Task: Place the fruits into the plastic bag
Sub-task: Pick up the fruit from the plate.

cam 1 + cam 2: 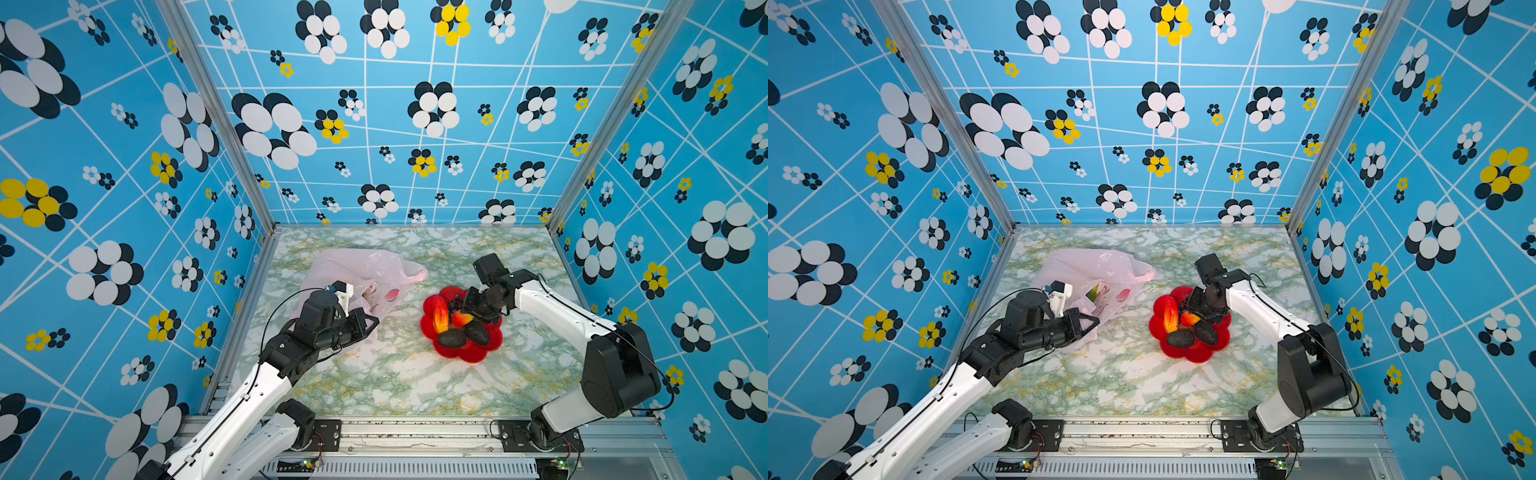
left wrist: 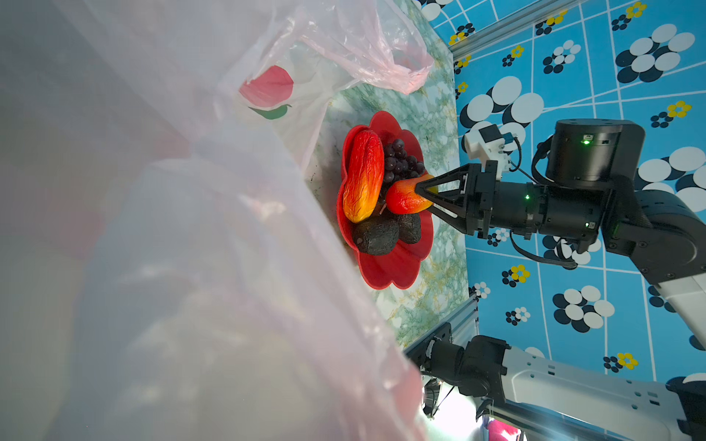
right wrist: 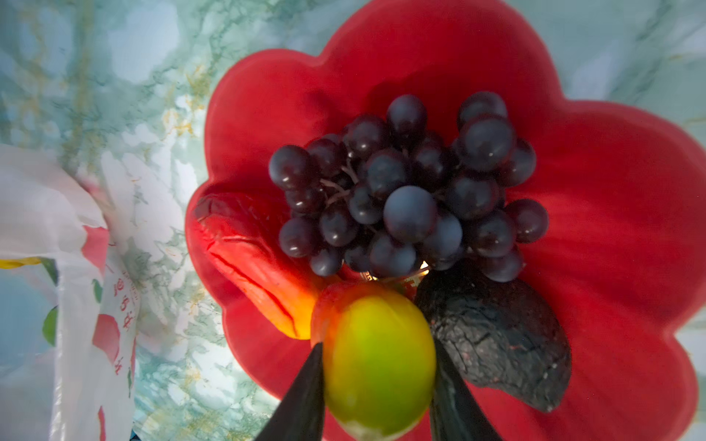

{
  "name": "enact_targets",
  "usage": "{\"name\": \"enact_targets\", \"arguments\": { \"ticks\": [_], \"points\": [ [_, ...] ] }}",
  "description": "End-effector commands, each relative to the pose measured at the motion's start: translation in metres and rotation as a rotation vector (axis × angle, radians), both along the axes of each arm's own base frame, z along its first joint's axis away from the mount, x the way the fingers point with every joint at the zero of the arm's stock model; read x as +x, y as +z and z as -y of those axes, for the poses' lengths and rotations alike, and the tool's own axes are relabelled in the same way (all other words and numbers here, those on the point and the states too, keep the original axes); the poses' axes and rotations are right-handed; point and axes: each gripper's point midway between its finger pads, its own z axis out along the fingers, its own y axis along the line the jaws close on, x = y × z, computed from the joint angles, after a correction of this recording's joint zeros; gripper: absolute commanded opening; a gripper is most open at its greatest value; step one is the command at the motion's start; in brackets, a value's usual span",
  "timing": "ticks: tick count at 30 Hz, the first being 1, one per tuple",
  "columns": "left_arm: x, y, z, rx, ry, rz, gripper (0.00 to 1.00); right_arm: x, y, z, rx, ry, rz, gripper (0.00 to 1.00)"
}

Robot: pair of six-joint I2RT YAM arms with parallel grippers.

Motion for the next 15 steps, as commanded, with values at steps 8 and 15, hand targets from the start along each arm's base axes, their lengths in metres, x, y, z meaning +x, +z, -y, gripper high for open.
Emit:
{"name": "enact_targets", "arguments": {
  "ticks": [8, 15],
  "points": [
    [-0.002, 0.003, -0.002, 0.005, -0.009, 0.014, 0.0, -0.005, 0.076, -0.014, 0.288, -0.138, 0.221, 0.33],
    [-0.001, 0.003, 0.001, 0.001, -0.02, 0.013, 0.0, -0.002, 0.107, -0.058, 0.444, -0.114, 0.281, 0.32]
  ]
}}
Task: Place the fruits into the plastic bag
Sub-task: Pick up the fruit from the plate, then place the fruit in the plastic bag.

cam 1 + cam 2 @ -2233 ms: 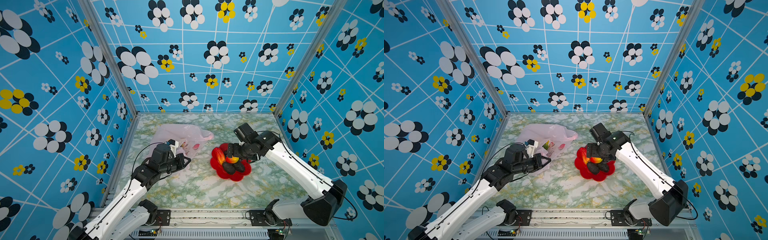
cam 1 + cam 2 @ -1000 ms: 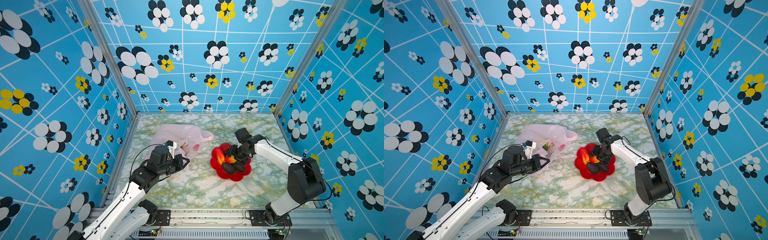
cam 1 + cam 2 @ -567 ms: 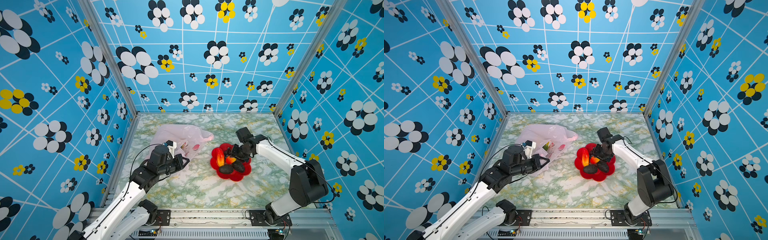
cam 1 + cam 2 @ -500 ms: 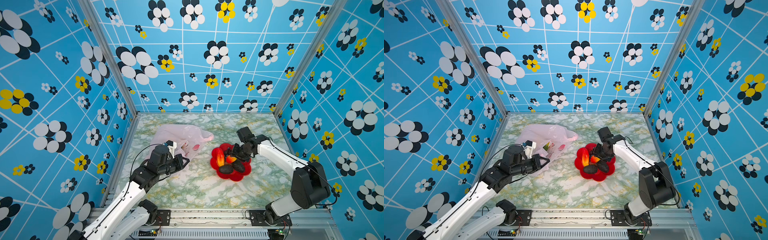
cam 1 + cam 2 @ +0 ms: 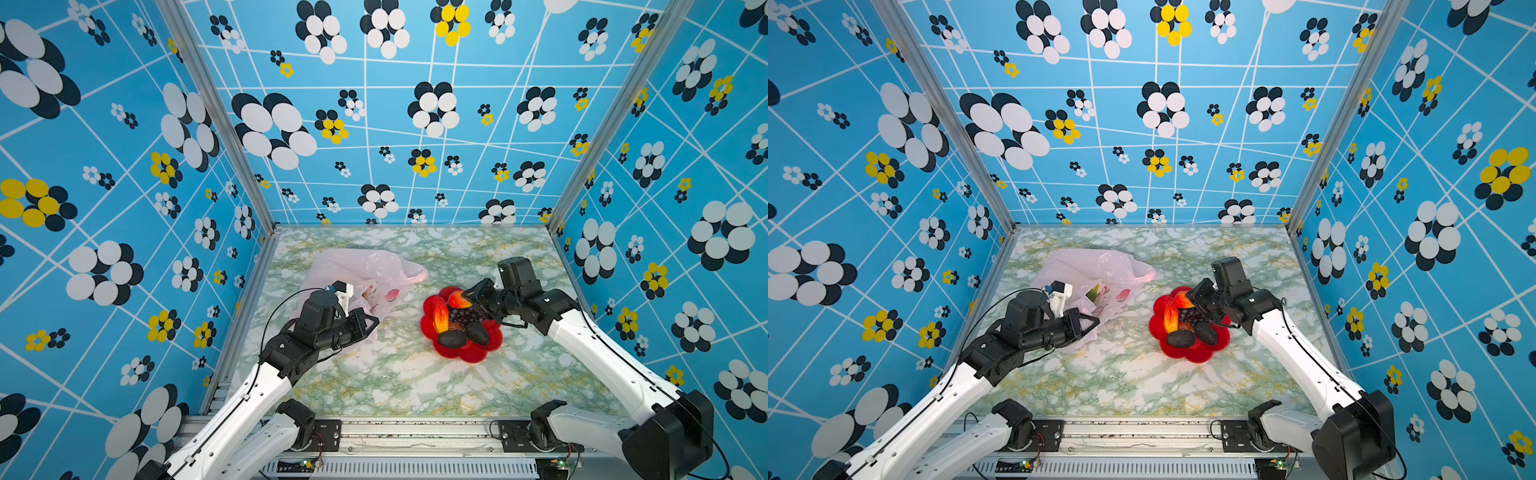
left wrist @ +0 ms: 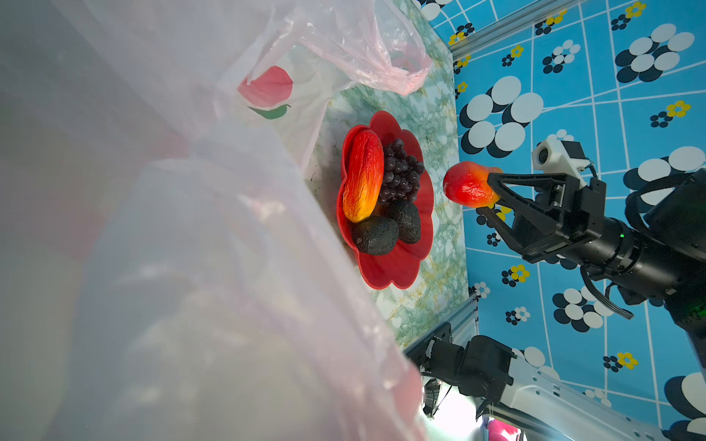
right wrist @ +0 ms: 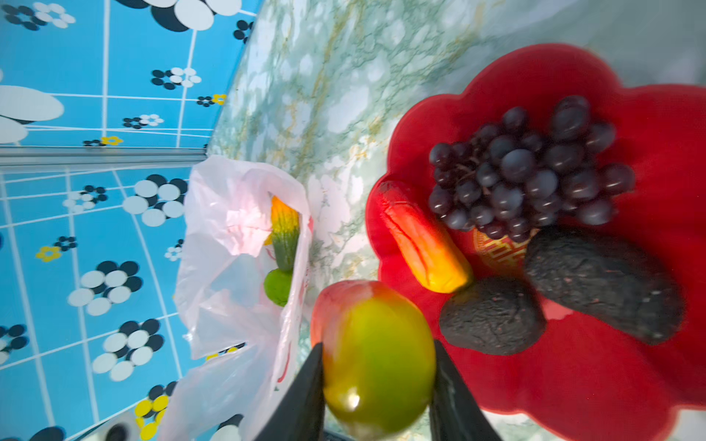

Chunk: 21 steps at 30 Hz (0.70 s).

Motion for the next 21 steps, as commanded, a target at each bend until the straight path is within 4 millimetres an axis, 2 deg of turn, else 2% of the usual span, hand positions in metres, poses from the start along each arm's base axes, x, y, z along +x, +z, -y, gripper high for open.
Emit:
{"name": "enact_targets", "arguments": {
  "ticks": [1, 5, 9, 21],
  "points": [
    [-0.001, 0.003, 0.001, 0.001, -0.019, 0.012, 0.0, 0.007, 0.02, -0.035, 0.1, 0.03, 0.037, 0.32],
    [-0.001, 0.004, 0.002, -0.007, -0.022, 0.011, 0.0, 0.012, 0.027, -0.07, 0.109, 0.096, 0.054, 0.32],
    [-0.003, 0.004, 0.001, -0.012, -0.016, 0.013, 0.0, 0.019, 0.029, -0.093, 0.109, 0.142, 0.053, 0.32],
    [-0.005, 0.004, 0.001, -0.023, 0.007, 0.012, 0.0, 0.033, 0.018, -0.131, 0.083, 0.234, 0.025, 0.32]
  ]
}}
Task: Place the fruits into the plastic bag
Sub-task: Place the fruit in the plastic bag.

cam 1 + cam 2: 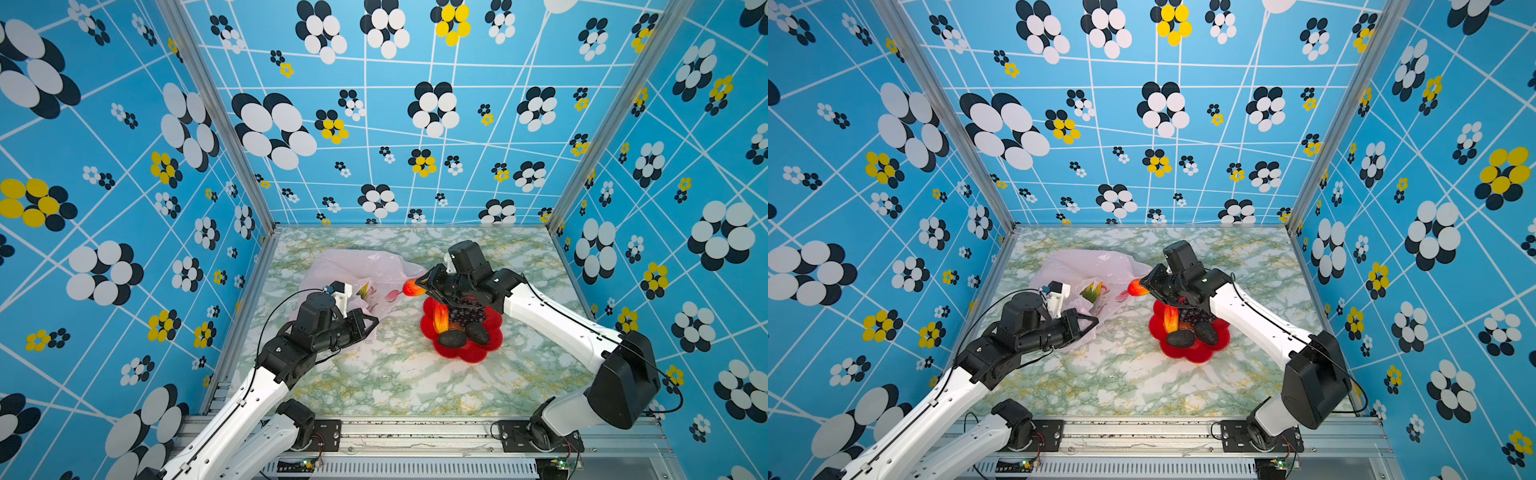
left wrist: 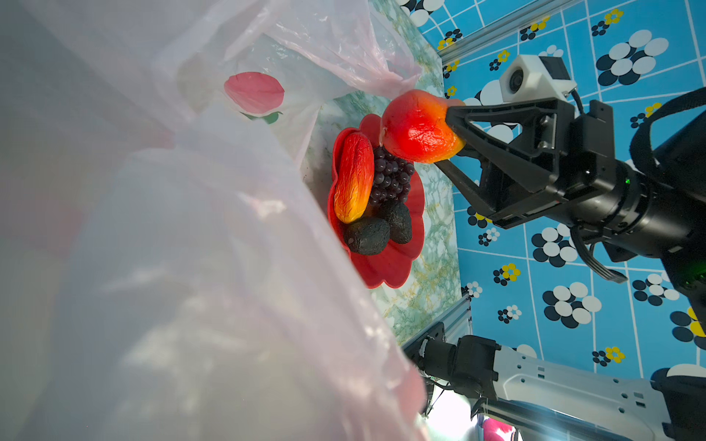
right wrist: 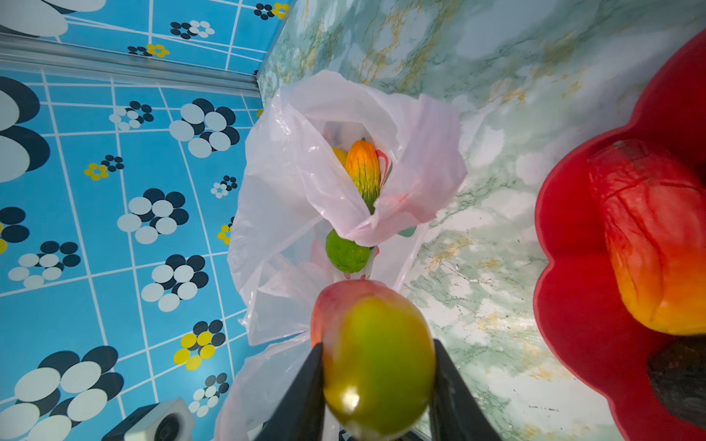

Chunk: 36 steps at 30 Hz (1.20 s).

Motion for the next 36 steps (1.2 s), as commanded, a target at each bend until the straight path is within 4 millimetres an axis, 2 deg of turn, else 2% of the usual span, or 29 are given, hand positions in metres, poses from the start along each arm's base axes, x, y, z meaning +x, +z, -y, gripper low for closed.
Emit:
{"name": "enact_targets", "arguments": {
  "ticks": [1, 6, 16, 23, 27, 33, 36],
  "points": [
    [0.0, -0.004, 0.001, 0.0, 0.006, -0.002, 0.0, 0.003, 0.005, -0.016, 0.001, 0.054, 0.015, 0.32],
    [0.0, -0.003, 0.007, 0.005, -0.008, -0.002, 0.0, 0.008, -0.006, -0.034, -0.036, 0.111, 0.0, 0.32],
    [0.0, 0.0, 0.009, 0.032, -0.019, 0.0, 0.0, 0.007, -0.046, -0.074, -0.075, 0.216, -0.081, 0.31],
    [0.0, 0.003, 0.009, 0.032, -0.019, 0.011, 0.0, -0.005, -0.078, -0.075, -0.099, 0.234, -0.144, 0.31],
    [0.002, 0.013, 0.022, -0.018, -0.059, 0.051, 0.0, -0.009, -0.091, -0.078, -0.091, 0.233, -0.17, 0.31],
    [0.001, 0.029, 0.04, -0.056, -0.125, 0.111, 0.0, 0.001, -0.107, -0.094, -0.002, 0.175, -0.213, 0.31],
    [-0.001, 0.032, 0.045, -0.057, -0.142, 0.122, 0.0, 0.012, -0.108, -0.1, 0.009, 0.142, -0.208, 0.36]
  ]
}}
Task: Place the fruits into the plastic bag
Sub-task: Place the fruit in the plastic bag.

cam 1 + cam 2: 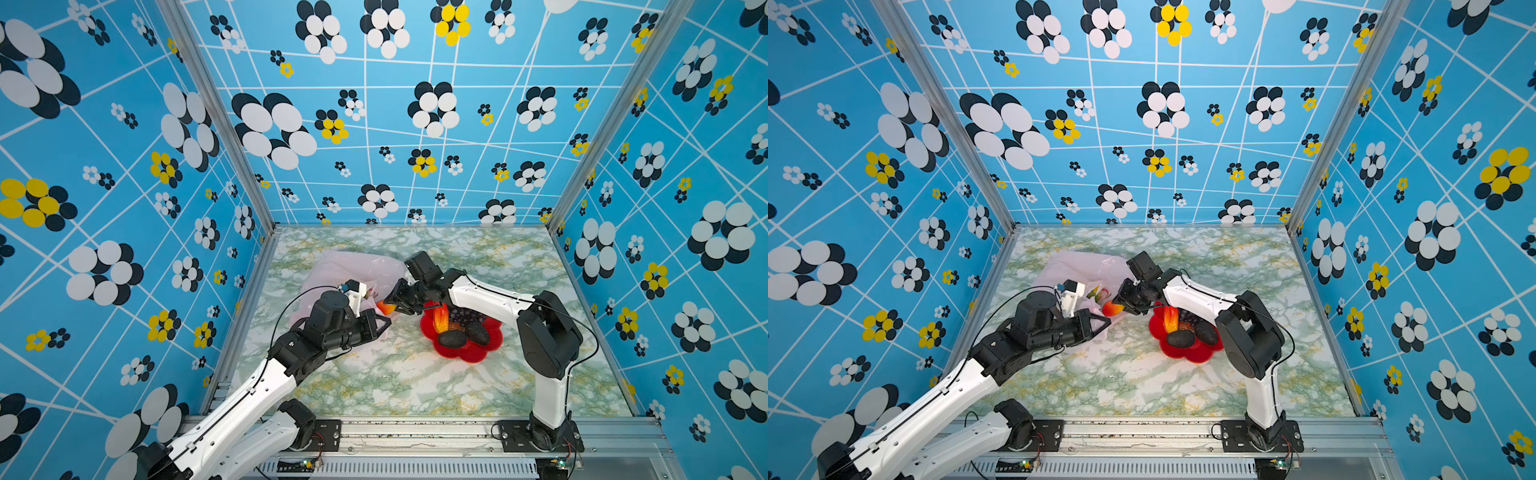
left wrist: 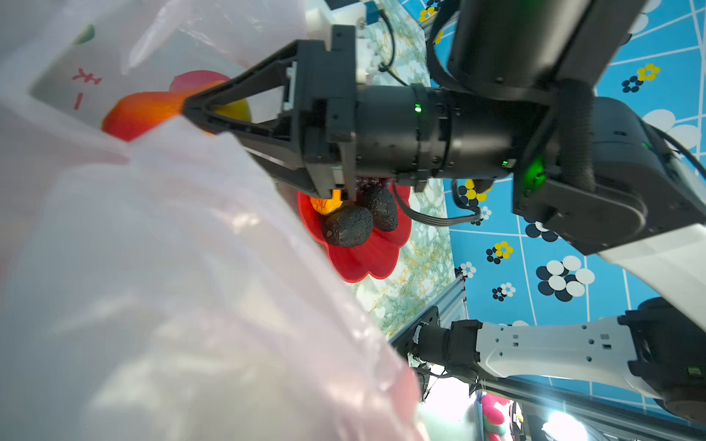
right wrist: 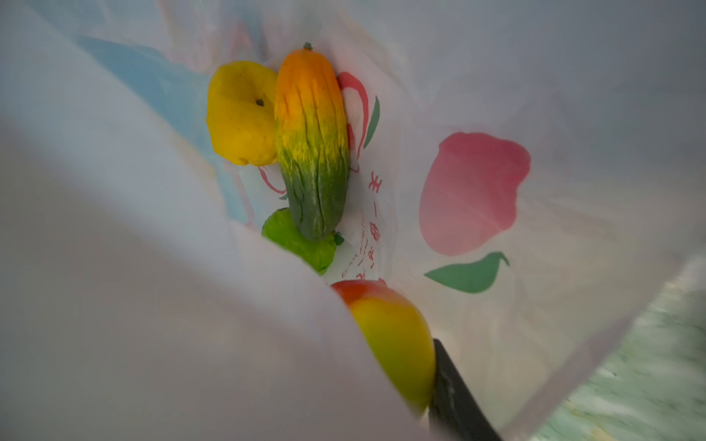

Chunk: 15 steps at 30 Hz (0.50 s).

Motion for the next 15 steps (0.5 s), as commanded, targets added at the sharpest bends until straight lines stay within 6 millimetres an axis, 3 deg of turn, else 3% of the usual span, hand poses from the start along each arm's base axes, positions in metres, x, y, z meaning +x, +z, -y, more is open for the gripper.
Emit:
{"name": "enact_targets", "arguments": {
  "ticks": [1, 6, 8, 11, 15],
  "points": [
    [0.001, 0.027, 0.009, -0.043, -0.04, 0.085, 0.0, 0.013, 0.002, -0.016, 0.048, -0.039, 0.0, 0.39],
    [-0.001, 0.027, 0.006, -0.041, -0.026, 0.087, 0.0, 0.044, 0.032, -0.05, 0.226, -0.055, 0.077, 0.69],
    [-0.002, 0.026, 0.003, -0.037, -0.019, 0.089, 0.0, 0.051, 0.042, -0.05, 0.236, -0.053, 0.11, 0.79],
    [-0.004, 0.026, 0.0, -0.04, -0.007, 0.093, 0.0, 0.06, 0.042, -0.032, 0.171, -0.066, 0.138, 0.86],
    [-0.006, 0.027, -0.003, -0.048, 0.0, 0.1, 0.0, 0.087, 0.05, 0.002, 0.16, -0.138, 0.201, 0.89]
  ]
}}
